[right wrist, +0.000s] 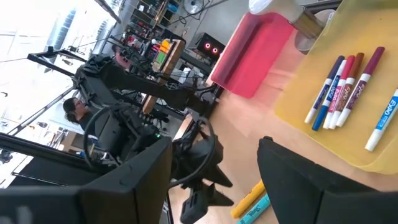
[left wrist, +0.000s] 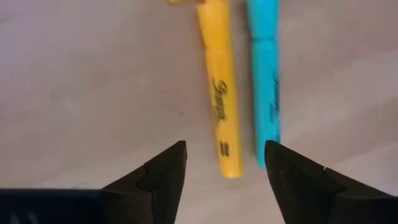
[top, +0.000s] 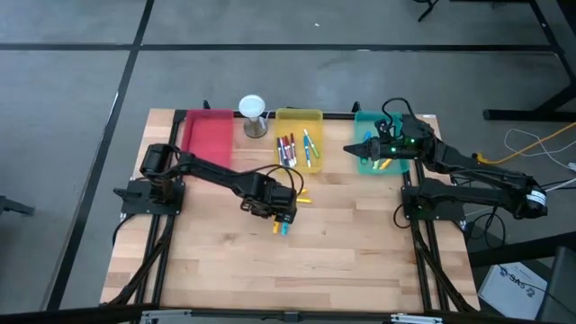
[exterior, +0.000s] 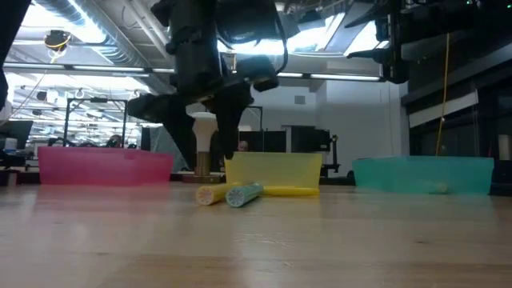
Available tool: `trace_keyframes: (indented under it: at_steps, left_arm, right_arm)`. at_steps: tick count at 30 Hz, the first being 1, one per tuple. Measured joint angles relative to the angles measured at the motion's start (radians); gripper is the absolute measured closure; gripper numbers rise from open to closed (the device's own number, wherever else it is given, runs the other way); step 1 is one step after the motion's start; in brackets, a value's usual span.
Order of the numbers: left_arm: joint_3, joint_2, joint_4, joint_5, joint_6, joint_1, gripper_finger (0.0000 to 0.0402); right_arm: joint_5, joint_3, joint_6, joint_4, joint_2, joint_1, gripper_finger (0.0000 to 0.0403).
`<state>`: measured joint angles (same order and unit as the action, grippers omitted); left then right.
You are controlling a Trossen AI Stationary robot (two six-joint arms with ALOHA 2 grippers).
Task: Pick & Place Markers
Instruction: Put the yellow highlighter into the blue bin
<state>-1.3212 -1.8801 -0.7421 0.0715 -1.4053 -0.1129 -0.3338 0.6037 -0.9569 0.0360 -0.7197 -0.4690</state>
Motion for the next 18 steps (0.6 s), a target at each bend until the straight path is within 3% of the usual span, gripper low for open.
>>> trace_keyframes:
  at_steps: [9,18]
  left_arm:
    - [-0.020,0.000,0.021,-0.067,0.074,0.008,0.0235]
    - [-0.021,-0.049,0.041,-0.080,0.110,0.051,0.0253]
  right_arm:
    - [0.000,0.000,0.000,0.000,0.000,0.000,0.0172]
    - [0.000,0.000,-0.004,0.007,0.000,0.000,0.0172]
